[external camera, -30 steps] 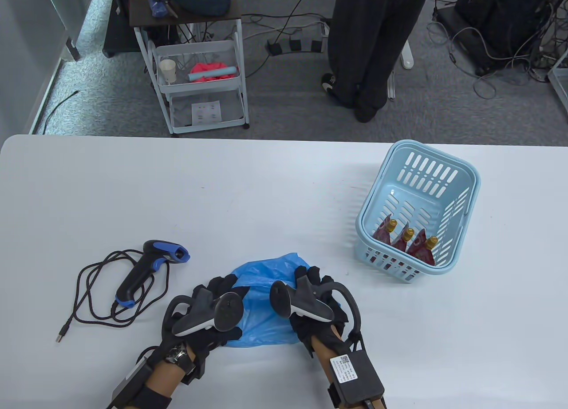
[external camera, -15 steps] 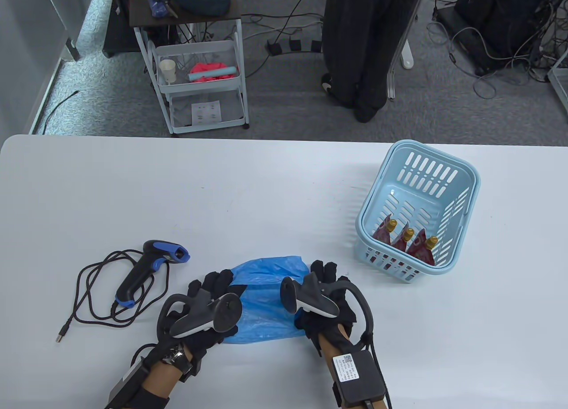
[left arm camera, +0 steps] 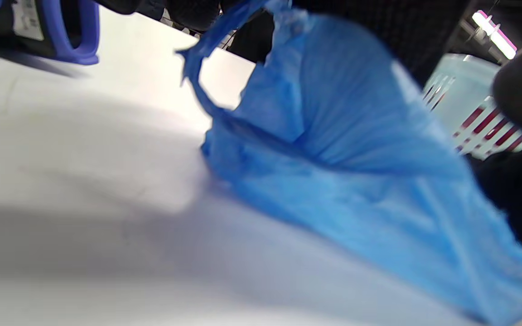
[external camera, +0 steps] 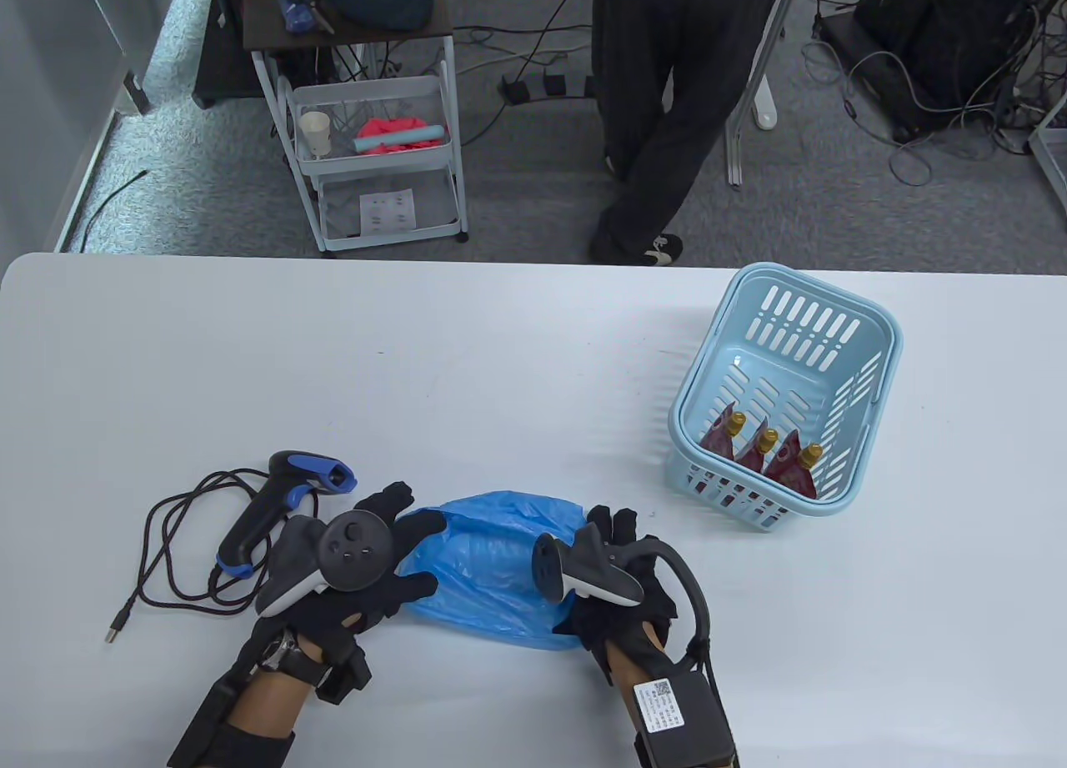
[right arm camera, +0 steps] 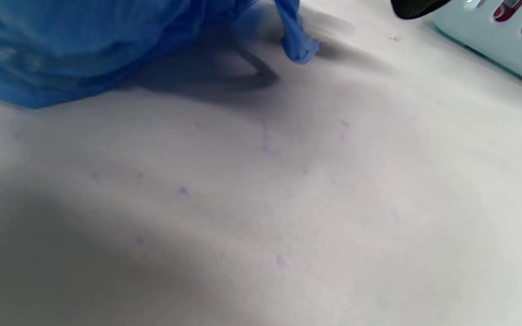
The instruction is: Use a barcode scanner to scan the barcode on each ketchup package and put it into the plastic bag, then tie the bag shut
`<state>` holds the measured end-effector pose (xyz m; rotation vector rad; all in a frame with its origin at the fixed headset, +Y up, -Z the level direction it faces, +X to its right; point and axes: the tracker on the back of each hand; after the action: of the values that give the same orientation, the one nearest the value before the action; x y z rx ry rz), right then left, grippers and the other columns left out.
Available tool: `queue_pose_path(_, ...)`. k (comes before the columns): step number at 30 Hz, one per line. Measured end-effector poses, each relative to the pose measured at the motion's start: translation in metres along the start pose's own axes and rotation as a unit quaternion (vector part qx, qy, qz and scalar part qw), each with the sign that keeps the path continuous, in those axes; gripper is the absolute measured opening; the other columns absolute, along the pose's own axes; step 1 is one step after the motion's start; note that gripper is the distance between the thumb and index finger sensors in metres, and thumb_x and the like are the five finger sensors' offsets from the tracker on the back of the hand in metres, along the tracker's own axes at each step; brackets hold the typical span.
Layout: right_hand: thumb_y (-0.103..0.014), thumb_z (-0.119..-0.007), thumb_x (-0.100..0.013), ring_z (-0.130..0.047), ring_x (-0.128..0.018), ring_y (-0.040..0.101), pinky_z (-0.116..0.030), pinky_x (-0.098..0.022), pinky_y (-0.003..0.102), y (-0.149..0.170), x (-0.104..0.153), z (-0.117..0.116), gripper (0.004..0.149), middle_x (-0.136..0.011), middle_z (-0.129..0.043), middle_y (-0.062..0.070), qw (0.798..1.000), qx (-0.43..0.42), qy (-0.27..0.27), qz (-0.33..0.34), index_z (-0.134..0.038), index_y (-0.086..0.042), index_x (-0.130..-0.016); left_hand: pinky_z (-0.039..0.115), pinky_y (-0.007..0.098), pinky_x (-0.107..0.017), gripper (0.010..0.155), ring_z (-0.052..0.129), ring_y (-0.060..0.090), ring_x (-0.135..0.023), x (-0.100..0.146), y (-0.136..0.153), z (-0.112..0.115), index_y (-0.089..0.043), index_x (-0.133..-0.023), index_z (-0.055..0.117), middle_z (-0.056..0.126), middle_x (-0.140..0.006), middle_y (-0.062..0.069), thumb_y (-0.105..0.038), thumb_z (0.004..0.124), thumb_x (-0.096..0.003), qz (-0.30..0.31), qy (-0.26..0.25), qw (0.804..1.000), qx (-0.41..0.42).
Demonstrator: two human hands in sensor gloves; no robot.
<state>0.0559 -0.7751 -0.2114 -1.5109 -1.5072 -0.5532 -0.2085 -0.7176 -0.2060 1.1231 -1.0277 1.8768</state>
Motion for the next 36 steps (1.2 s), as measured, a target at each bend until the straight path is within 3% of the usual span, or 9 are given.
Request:
queue_pose_path(4, -0.061, -0.08, -0.034, -0.016, -0.106, 0.052, -0.036, -0.074, 0.07, 0.001, 0.001, -0.002, 0.1, -0.117, -0.009, 0.022, 1.0, -0.01, -0.002, 0.005, -0.021, -0.035, -0.111, 0.055, 0.065, -0.077, 0.07, 0.055, 0.044, -0.111, 0.011, -0.012, -0.019, -0.033, -0.106, 0.067, 0.041, -0.12, 0.01, -0.052, 0.085, -0.0411, 0.025, -0.041, 0.999, 0.002)
queue_pose_path(9, -0.061, -0.08, -0.034, -0.017, -0.106, 0.052, -0.036, -0.074, 0.07, 0.002, 0.001, -0.005, 0.101, -0.117, -0.01, 0.022, 1.0, -0.023, -0.002, 0.013, -0.02, -0.035, -0.111, 0.054, 0.065, -0.077, 0.061, 0.055, 0.044, -0.111, 0.024, -0.042, -0.024, -0.034, -0.101, 0.073, 0.043, -0.12, 0.01, -0.05, 0.084, -0.0434, 0.061, -0.071, 0.993, -0.067)
queue_pose_path(14, -0.062, -0.079, -0.034, -0.017, -0.106, 0.052, -0.036, -0.074, 0.07, 0.001, 0.003, -0.008, 0.101, -0.117, -0.01, 0.022, 0.999, -0.025, -0.004, 0.021, -0.019, -0.035, -0.111, 0.051, 0.066, -0.078, 0.049, 0.05, 0.043, -0.113, 0.024, -0.072, -0.005, -0.036, -0.093, 0.081, 0.041, -0.121, 0.007, -0.046, 0.083, -0.0451, 0.097, -0.051, 0.982, -0.152)
queue_pose_path(18, -0.062, -0.078, -0.035, -0.017, -0.106, 0.052, -0.037, -0.074, 0.069, -0.001, 0.006, -0.009, 0.101, -0.117, -0.01, 0.022, 0.999, -0.016, -0.004, 0.029, -0.018, -0.035, -0.111, 0.042, 0.066, -0.08, 0.041, 0.032, 0.042, -0.115, 0.013, -0.078, 0.026, -0.035, -0.088, 0.085, 0.029, -0.121, 0.005, -0.041, 0.08, -0.048, 0.103, -0.014, 0.974, -0.201)
queue_pose_path(24, -0.063, -0.078, -0.035, -0.017, -0.106, 0.051, -0.036, -0.074, 0.069, -0.007, 0.014, -0.012, 0.102, -0.117, -0.009, 0.022, 0.999, 0.011, -0.002, 0.045, -0.017, -0.034, -0.112, 0.032, 0.064, -0.082, 0.041, 0.017, 0.037, -0.115, -0.01, -0.052, 0.067, -0.036, -0.09, 0.082, 0.013, -0.119, 0.0, -0.04, 0.075, -0.05, 0.022, 0.015, 0.956, -0.294)
queue_pose_path(29, -0.064, -0.078, -0.034, -0.016, -0.106, 0.051, -0.036, -0.074, 0.07, -0.013, 0.02, -0.013, 0.103, -0.117, -0.008, 0.022, 0.998, 0.04, 0.0, 0.054, -0.017, -0.032, -0.112, 0.03, 0.065, -0.082, 0.055, 0.015, 0.038, -0.114, -0.021, -0.012, 0.067, -0.04, -0.099, 0.072, 0.009, -0.119, 0.001, -0.051, 0.079, -0.0456, -0.054, 0.043, 0.969, -0.236)
queue_pose_path(36, -0.062, -0.08, -0.037, -0.015, -0.106, 0.051, -0.036, -0.075, 0.07, -0.009, 0.018, -0.01, 0.102, -0.117, -0.007, 0.022, 0.998, 0.017, -0.02, 0.061, -0.018, -0.034, -0.112, 0.03, 0.068, -0.081, 0.073, 0.017, 0.042, -0.115, -0.024, 0.007, 0.064, -0.042, -0.109, 0.056, 0.01, -0.119, 0.006, -0.053, 0.082, -0.0424, -0.076, 0.091, 0.979, -0.164)
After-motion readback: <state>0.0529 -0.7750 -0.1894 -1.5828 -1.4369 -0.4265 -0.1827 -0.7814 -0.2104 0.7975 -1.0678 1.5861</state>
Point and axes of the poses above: the tracker on the back of each hand, its own y axis roughly to the little-finger side, its own x axis roughly from the fingertips to the wrist, z = x × y
